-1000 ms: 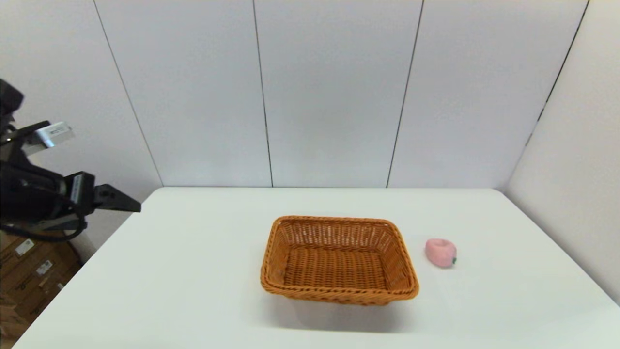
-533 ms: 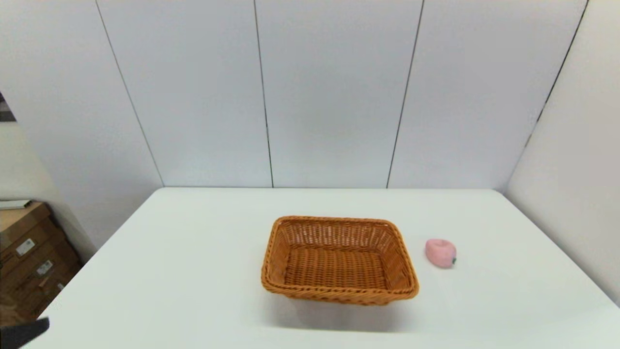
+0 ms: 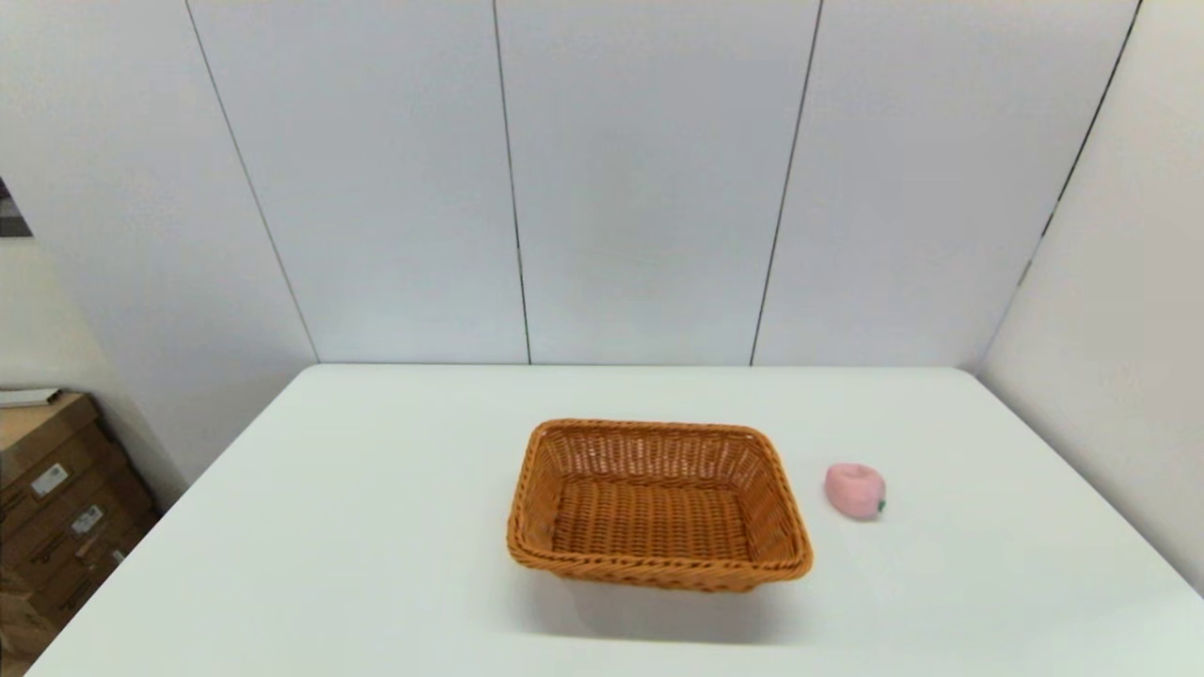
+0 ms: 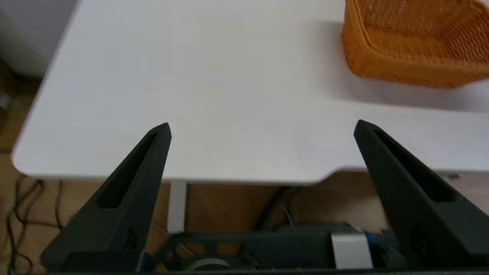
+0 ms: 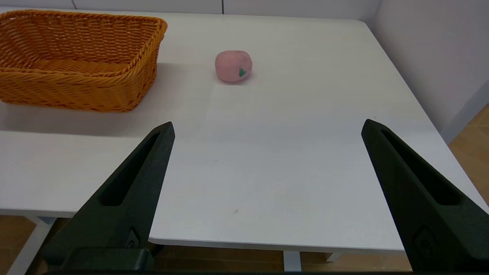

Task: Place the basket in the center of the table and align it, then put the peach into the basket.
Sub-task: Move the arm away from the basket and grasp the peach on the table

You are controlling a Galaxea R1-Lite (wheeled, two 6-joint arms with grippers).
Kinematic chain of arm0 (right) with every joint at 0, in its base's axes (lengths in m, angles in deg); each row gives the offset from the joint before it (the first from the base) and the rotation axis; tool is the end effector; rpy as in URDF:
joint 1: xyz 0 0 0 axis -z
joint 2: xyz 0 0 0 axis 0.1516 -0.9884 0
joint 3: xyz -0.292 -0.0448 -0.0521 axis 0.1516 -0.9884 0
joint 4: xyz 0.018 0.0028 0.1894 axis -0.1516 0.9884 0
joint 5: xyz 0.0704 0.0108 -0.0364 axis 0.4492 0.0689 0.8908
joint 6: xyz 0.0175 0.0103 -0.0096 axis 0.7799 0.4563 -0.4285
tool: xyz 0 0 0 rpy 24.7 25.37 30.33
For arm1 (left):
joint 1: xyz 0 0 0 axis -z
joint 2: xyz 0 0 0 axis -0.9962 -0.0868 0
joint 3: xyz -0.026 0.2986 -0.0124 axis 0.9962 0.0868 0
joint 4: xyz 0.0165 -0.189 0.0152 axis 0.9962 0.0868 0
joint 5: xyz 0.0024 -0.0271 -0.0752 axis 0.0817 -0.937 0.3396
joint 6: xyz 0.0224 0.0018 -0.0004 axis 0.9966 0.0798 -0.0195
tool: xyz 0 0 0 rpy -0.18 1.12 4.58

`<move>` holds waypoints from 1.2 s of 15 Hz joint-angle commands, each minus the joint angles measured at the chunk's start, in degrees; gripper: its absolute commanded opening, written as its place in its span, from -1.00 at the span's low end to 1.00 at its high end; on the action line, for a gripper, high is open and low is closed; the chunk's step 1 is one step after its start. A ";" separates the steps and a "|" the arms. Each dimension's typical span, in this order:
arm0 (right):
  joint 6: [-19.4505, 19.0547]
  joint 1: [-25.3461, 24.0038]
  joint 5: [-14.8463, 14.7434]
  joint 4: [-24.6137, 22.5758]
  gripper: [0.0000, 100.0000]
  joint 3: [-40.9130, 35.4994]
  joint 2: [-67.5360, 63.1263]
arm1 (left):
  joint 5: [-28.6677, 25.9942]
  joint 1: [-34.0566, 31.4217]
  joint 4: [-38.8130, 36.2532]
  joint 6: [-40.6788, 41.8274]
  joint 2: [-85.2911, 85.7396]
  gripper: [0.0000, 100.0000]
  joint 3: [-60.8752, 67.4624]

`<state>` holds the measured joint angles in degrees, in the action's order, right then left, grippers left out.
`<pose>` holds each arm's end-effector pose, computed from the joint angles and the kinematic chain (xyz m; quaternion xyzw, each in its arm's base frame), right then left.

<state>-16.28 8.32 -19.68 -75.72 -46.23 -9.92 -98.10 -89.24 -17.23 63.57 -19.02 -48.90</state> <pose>-0.0310 -0.0002 0.0766 -0.0109 0.0650 0.0021 0.9978 -0.0361 -0.0062 0.1537 -0.0811 0.2005 -0.0315 0.9758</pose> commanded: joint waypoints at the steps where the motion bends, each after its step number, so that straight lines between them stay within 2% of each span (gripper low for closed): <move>1: -0.02 -0.04 -0.02 0.02 1.00 0.00 0.01 | 2.61 6.15 -0.57 -0.45 2.75 1.00 1.99; 3: -0.02 -0.04 0.07 0.11 1.00 0.00 0.01 | 3.75 6.06 -1.36 -0.63 3.63 1.00 3.75; 6: -0.02 -0.04 0.07 0.11 1.00 0.00 0.01 | 9.03 5.71 -7.51 -0.28 5.39 1.00 8.94; 8: -0.02 -0.04 0.07 0.02 1.00 -0.09 0.01 | 11.05 5.71 -17.80 -0.10 5.83 1.00 15.09; 10: -0.02 -0.04 -0.02 -0.07 1.00 -0.09 0.01 | 11.93 5.62 -24.65 1.74 6.09 1.00 19.92; 18: 0.33 -0.04 -0.11 -0.24 1.00 -0.18 0.01 | 11.31 5.01 -25.62 3.59 16.73 1.00 24.23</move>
<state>-16.08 8.30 -19.66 -76.03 -46.34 -9.92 -86.89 -84.20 -42.47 67.08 -4.33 -25.36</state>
